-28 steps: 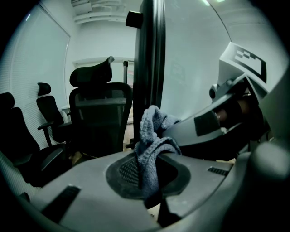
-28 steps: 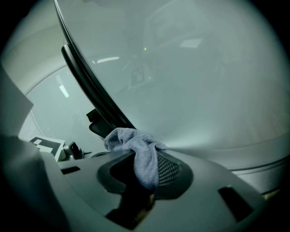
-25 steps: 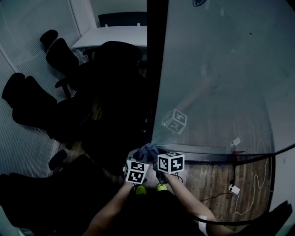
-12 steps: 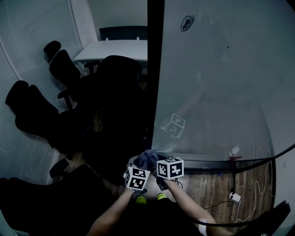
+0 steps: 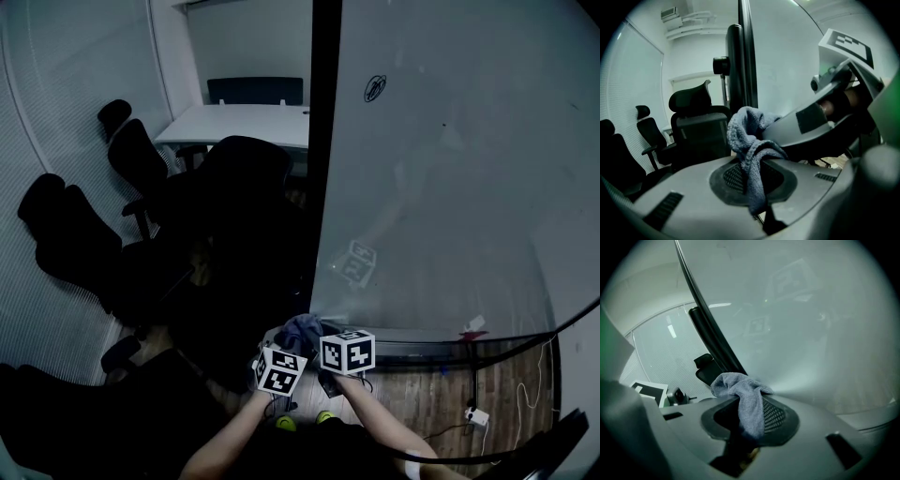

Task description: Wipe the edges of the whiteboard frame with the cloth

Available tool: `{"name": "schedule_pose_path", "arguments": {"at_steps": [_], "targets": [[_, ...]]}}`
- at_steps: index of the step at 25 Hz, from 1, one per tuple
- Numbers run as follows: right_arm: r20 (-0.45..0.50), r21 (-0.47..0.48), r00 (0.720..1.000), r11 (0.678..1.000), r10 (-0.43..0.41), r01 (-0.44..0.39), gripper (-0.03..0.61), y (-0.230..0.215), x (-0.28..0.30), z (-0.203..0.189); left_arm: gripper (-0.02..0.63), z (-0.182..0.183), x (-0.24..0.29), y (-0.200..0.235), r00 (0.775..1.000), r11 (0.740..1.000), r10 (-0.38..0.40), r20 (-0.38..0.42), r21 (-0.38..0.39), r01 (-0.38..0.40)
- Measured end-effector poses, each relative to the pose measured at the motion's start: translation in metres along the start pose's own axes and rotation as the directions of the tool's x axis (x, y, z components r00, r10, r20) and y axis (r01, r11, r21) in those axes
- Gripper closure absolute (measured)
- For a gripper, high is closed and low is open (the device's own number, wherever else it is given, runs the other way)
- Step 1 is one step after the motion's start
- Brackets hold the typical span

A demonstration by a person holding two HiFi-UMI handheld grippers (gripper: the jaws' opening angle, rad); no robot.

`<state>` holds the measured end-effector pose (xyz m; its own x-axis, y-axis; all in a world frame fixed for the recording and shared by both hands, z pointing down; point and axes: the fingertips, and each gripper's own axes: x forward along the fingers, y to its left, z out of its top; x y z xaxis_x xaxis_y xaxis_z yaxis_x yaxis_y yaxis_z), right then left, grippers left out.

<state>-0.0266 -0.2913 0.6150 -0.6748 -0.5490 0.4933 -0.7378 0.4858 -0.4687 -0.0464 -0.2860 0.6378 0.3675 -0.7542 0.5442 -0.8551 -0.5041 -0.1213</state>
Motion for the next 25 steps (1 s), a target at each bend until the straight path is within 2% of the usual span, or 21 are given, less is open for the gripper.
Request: {"name": "schedule_pose_path", "arguments": {"at_steps": [4, 11, 25], "targets": [[0.009, -0.009, 1.0, 1.0, 0.002, -0.002, 0.48, 0.005, -0.005, 0.007, 0.586, 0.008, -0.005, 0.0, 1.0, 0.999, -0.012, -0.008, 0.045, 0.012], [0.043, -0.024, 0.999, 1.0, 0.003, -0.002, 0.48, 0.013, -0.013, 0.021, 0.586, 0.023, -0.013, 0.002, 1.0, 0.997, -0.008, -0.002, 0.077, 0.008], [0.098, -0.072, 0.995, 0.997, 0.017, -0.01, 0.48, 0.031, -0.03, 0.052, 0.586, 0.056, -0.028, 0.003, 1.0, 0.975, -0.005, -0.006, 0.222, 0.006]]}}
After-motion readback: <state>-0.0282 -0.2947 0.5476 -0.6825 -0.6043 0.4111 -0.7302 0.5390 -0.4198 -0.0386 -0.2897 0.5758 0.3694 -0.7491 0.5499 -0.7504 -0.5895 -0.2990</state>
